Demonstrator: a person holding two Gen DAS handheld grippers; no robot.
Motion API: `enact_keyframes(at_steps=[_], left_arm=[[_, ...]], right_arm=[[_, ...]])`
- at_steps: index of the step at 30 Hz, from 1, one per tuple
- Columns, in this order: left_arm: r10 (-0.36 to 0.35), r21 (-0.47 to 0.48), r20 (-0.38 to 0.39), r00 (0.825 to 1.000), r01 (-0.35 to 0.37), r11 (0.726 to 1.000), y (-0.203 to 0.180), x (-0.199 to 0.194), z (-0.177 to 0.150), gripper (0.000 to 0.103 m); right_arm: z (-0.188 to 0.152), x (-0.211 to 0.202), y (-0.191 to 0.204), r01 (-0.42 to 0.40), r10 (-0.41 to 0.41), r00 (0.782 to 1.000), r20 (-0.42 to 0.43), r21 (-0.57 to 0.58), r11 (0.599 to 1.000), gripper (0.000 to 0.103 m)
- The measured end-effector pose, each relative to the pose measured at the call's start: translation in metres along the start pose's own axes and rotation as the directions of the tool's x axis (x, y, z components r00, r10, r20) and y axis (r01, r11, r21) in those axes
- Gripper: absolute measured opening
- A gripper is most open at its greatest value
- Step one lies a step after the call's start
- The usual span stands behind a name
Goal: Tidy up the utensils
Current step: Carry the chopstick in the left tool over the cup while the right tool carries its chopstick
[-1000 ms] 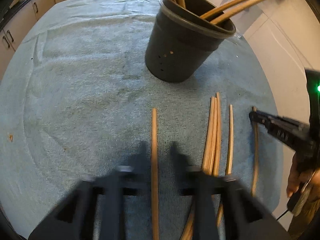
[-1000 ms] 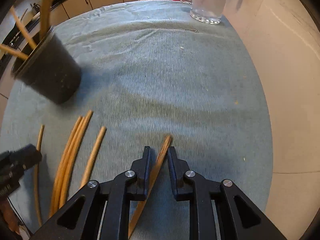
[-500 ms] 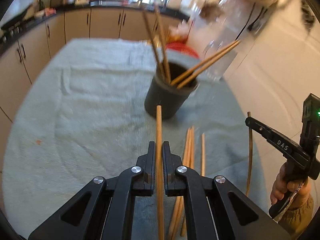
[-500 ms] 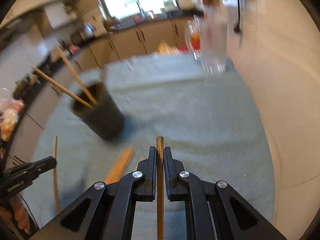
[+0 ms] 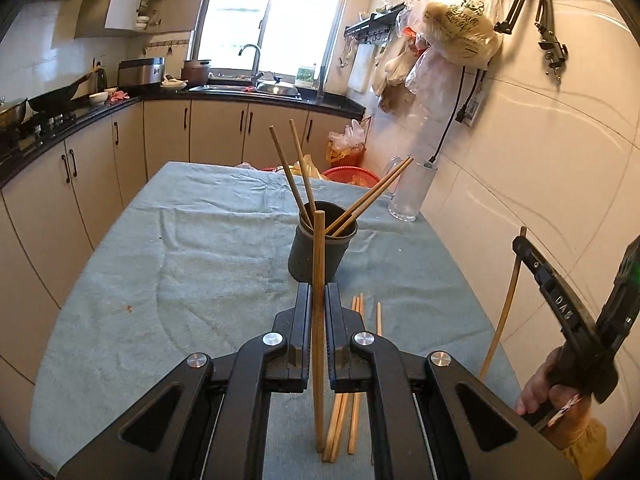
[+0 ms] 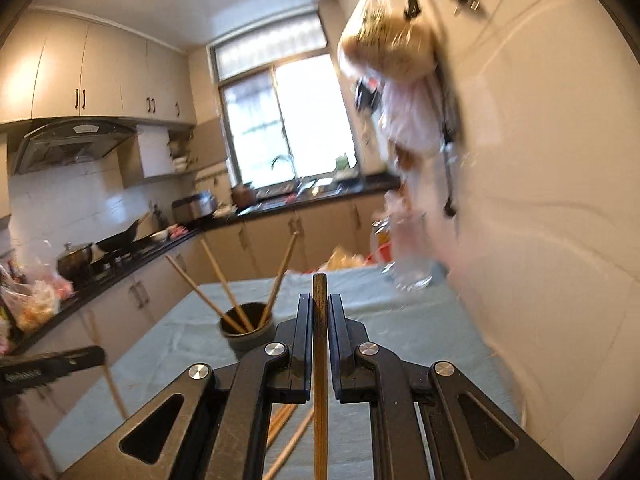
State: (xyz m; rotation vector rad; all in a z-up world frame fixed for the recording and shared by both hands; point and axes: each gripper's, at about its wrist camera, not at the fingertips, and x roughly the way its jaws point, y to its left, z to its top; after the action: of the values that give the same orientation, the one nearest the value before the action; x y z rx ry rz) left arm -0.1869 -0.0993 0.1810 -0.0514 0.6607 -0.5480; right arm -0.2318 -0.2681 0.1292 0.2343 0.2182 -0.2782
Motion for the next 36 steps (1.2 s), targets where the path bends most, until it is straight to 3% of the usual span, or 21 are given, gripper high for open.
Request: enact_keyframes(at_steps=[7,11,16,25,31,36], left_arm=[[0.003,0.010,0.012,1.000,-0.003,1.000,-0.004,-0.007,-0.005,0.006],[0.005,0.012,0.014,1.000,-0.005,1.000,-0.003,-0.007,-0.007,0.006],[-0.005,0.007,0.014,1.000,0.005,1.000,-0.003,-0.011,-0.007,0.006],[0.003,0.053,0.047,0.999,-0.006,0.999,-0.012,-0.028,-0.014,0.006],[-0.024,0.074,0.055,0.998,0.020,0.997,-0.018,-0.041,-0.017,0.006],[-0.052,0.062,0.059,0.997,0.049,0.997,-0.017,-0.048,-0.016,0.006]], right_arm=[[-0.019,-0.012,0.004,0.121,-0.118,0.983,0.142,-0.017,0.992,0.007],[-0.027,-0.021,0.007,0.161,-0.147,0.972,0.181,-0.064,0.985,0.007],[-0.016,-0.041,0.010,0.118,-0.106,0.987,0.122,-0.095,0.988,0.008],[-0.004,-0.068,0.024,0.008,-0.012,1.000,-0.012,-0.249,0.968,0.009],[0.000,-0.072,0.024,-0.064,0.049,0.996,-0.073,-0.228,0.971,0.008],[0.004,-0.069,0.018,-0.080,0.063,0.993,-0.096,-0.184,0.980,0.008]])
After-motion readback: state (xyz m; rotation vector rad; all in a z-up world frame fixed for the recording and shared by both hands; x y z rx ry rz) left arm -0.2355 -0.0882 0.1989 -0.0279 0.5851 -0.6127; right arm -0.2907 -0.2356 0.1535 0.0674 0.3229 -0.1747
